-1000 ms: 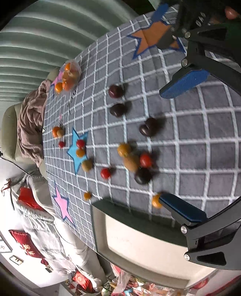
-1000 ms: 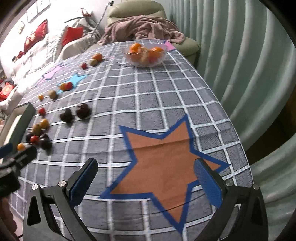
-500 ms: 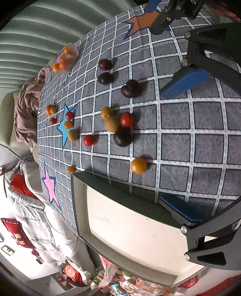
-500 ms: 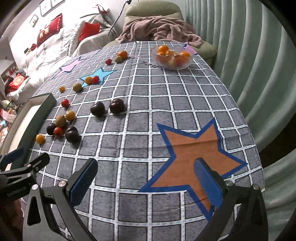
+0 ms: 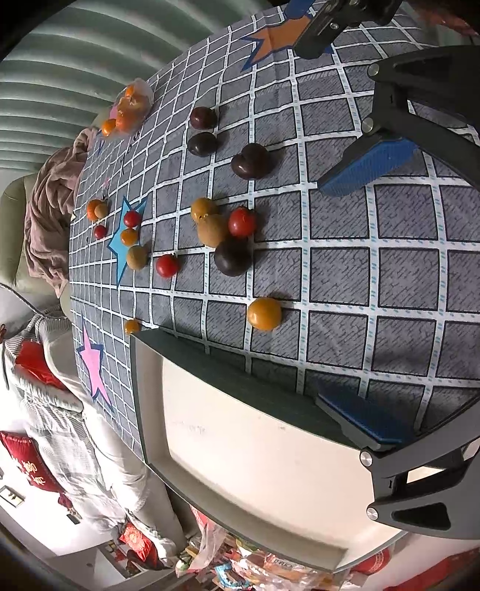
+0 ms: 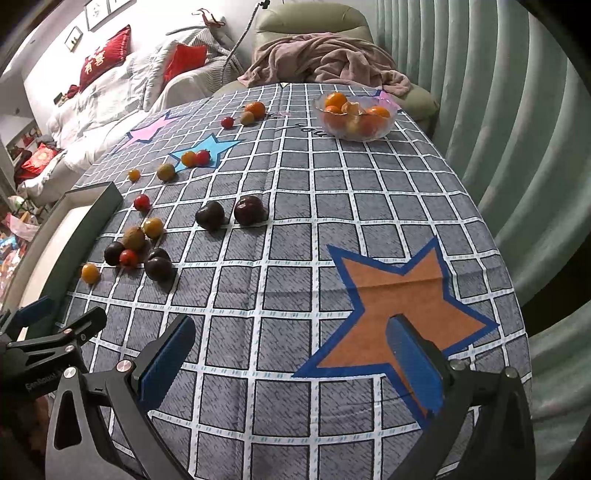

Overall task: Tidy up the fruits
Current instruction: 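Move both tools toward the dark plums beside the white tray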

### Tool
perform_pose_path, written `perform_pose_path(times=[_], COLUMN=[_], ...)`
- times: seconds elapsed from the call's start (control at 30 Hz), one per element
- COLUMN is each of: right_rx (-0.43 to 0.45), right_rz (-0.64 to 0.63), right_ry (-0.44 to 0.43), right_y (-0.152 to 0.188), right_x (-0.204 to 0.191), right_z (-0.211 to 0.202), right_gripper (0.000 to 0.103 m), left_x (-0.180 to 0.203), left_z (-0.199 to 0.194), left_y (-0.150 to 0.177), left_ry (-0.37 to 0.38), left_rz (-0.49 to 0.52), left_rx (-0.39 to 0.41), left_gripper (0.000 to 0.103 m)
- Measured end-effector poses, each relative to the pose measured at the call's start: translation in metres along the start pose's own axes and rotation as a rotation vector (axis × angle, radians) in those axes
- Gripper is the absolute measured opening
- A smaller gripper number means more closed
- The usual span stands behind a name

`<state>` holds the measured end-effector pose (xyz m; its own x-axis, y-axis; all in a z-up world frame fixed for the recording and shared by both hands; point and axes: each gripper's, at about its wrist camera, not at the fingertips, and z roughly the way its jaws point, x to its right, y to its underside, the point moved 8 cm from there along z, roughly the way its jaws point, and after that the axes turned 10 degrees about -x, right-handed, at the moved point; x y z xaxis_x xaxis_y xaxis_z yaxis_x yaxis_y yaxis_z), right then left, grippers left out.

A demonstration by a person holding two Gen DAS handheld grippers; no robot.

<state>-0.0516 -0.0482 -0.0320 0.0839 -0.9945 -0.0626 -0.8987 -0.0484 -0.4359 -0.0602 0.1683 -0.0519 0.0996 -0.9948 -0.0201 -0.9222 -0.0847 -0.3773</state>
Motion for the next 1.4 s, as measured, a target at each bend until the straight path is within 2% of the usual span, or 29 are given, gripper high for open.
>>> perform_pose_path(times=[0.97, 1.3, 1.4], right_rx=[0.003, 0.003, -0.003], right_rz=[0.019, 0.042, 0.059], right_ry=[-0.007, -0.005, -0.007], right_y=[0.001, 0.002, 0.003], right_x=[0.009, 0.027, 0.035], right_z=[0.001, 0.002, 0.004], right_gripper=[0.103, 0.103, 0.103], left_x=[0.004, -0.004, -0.006], left_z=[0.011, 0.023, 0.027], left_y=[-0.004, -0.011, -0.016], left_ry=[-0.016, -0.04, -0.022], left_rz=[0.009, 0.01, 0.009], left_rx=[-0.012, -0.022, -0.023], left_gripper=[0.103, 0.103, 0.103])
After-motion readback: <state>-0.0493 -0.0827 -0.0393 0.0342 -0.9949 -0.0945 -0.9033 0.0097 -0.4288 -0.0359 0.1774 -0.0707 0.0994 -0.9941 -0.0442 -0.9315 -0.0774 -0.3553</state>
